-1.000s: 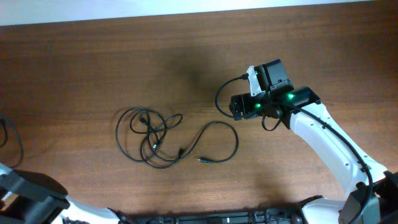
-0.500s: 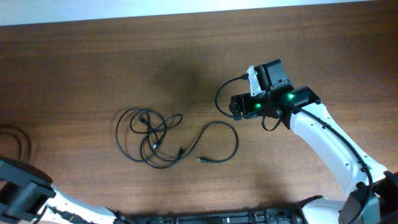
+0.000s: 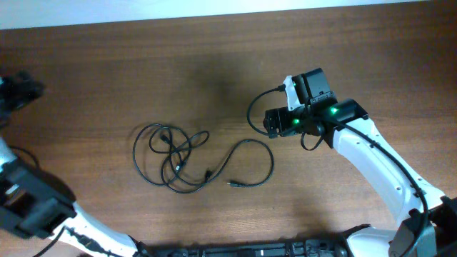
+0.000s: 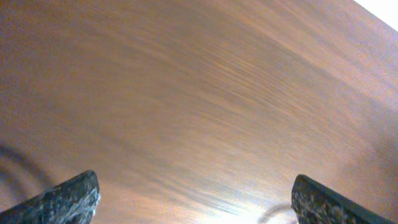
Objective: Untangle cables
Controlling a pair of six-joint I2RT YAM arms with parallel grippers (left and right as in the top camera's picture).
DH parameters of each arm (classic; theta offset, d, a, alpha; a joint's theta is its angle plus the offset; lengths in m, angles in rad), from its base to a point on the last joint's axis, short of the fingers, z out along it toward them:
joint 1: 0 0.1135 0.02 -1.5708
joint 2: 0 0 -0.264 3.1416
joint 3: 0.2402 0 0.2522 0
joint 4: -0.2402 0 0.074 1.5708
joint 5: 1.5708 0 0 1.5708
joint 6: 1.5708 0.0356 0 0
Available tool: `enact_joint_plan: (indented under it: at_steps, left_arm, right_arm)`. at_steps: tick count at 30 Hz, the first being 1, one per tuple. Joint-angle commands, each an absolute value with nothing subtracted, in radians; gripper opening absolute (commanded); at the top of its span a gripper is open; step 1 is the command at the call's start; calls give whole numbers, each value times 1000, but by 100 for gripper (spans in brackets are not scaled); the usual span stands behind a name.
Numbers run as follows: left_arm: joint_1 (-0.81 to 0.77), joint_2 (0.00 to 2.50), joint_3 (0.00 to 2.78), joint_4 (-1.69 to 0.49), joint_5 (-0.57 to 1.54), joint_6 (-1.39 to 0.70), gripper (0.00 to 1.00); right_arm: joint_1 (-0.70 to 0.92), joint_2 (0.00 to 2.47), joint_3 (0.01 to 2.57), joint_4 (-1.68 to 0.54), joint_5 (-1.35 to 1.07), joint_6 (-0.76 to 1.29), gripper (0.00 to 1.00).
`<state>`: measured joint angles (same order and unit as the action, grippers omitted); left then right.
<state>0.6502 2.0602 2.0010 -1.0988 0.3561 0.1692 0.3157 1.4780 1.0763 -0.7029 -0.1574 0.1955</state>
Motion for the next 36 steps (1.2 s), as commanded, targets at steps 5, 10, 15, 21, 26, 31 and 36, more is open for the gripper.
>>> enact_joint_plan:
  at_steps: [5,10,15,21,26,31,36]
  left_arm:
    - [202,2076,2000,-1395,381,776,99]
    - [-16,2078,1997,-1599,334,1137,99]
    - [-96,2078,1945,-1655,420,1221,99]
    - [-117,2078,1657,-1561,458,1253,99]
    - [-126,2078,1468,-1415,483,1254,77]
    - [-126,2077,1495,-1424,483,1236,8]
    - [-127,2044,1731,-1482,483,996,0]
  right_arm:
    - [312,1465,1078,-706,-144,218,95]
    - [312,1465,1077,-739,-115,218,95]
    - [312,1465,1077,-744,-47,218,95]
    - [311,1465,1077,-743,-10,218,96]
    - [270,1465,1077,-735,-22,219,97]
    - [247,1465,1076,-734,-45,218,96]
    - [247,1465,1076,-734,-45,218,96]
